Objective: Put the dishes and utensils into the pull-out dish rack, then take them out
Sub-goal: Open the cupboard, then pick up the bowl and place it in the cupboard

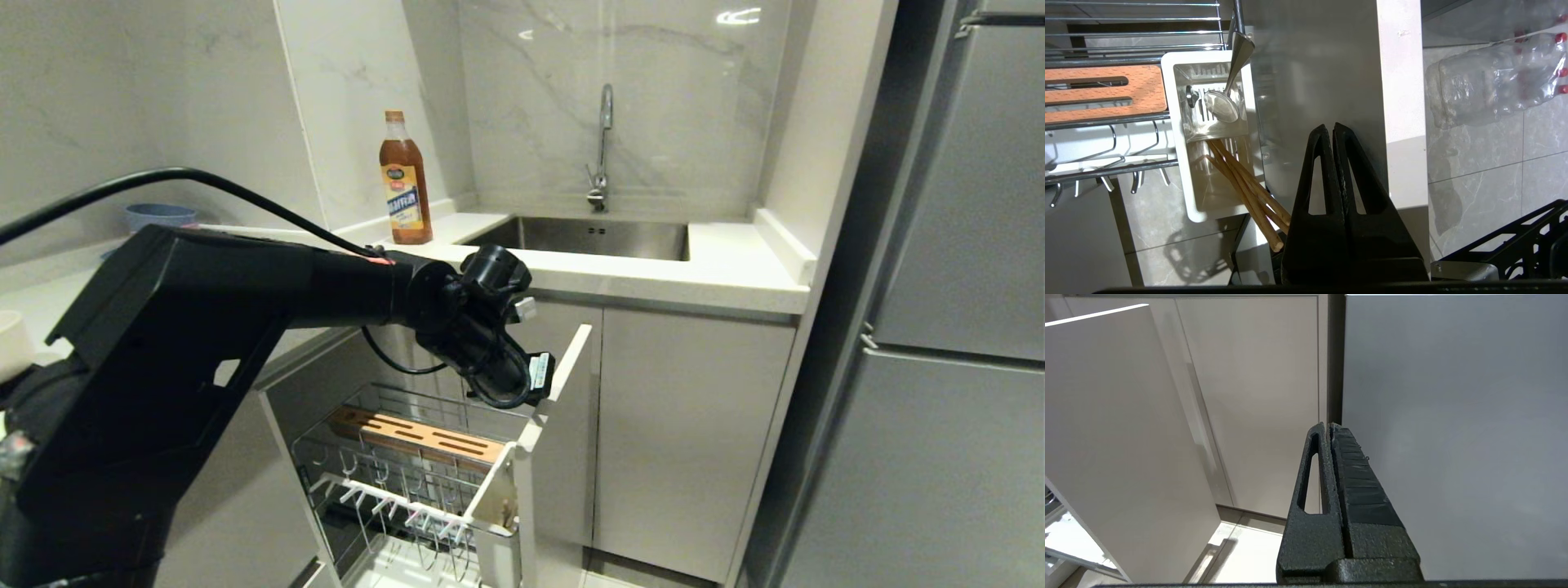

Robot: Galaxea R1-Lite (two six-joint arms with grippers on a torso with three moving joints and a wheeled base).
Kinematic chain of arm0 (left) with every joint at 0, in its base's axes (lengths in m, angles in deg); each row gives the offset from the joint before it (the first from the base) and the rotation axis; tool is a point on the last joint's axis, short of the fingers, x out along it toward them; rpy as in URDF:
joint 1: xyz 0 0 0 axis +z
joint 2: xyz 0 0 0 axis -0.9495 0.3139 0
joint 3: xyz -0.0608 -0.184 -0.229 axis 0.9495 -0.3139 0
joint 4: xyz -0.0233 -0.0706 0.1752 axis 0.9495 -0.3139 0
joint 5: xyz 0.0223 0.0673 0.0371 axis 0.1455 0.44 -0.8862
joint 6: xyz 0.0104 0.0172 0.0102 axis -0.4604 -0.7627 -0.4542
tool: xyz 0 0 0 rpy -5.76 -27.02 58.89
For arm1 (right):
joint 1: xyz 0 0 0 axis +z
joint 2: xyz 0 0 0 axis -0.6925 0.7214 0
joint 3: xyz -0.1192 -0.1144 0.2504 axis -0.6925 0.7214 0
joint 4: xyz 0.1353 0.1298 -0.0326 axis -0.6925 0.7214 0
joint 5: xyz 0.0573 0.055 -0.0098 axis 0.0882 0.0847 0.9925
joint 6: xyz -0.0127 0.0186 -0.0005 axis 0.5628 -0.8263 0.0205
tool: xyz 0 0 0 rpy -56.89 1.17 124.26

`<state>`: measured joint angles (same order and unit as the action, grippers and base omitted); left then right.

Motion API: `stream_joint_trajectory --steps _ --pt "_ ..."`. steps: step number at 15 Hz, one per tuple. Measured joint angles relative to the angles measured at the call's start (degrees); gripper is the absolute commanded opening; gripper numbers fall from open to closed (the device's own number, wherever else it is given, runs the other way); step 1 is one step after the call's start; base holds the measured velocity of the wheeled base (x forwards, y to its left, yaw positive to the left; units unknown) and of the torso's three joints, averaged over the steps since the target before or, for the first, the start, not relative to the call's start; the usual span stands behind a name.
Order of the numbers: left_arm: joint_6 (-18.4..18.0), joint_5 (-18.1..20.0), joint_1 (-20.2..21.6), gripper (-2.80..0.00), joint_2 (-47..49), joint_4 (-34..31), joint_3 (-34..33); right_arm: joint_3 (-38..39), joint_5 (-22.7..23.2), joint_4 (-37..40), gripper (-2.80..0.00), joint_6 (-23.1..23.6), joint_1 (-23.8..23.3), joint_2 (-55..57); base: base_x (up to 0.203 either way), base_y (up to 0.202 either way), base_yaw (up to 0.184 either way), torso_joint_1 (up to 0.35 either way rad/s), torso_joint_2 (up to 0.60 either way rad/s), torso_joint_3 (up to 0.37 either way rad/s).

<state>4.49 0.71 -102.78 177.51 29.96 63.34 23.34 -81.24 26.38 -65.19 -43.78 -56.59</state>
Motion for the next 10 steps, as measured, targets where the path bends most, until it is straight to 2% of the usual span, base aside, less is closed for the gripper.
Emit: stream_joint_trajectory --steps 5,10 --pt "0.0 0.1 -1.5 -2.8 0.4 0.1 0.9 0.0 0.0 0.0 -2.8 0.0 0.0 0.0 0.0 0.0 0.0 0.0 0.0 0.0" --pt "0.5 -2.0 -1.9 -2.8 0.7 0.1 1.0 0.0 0.0 0.0 -2.8 0.0 0.0 0.0 0.0 0.0 0.0 0.0 0.0 0.0"
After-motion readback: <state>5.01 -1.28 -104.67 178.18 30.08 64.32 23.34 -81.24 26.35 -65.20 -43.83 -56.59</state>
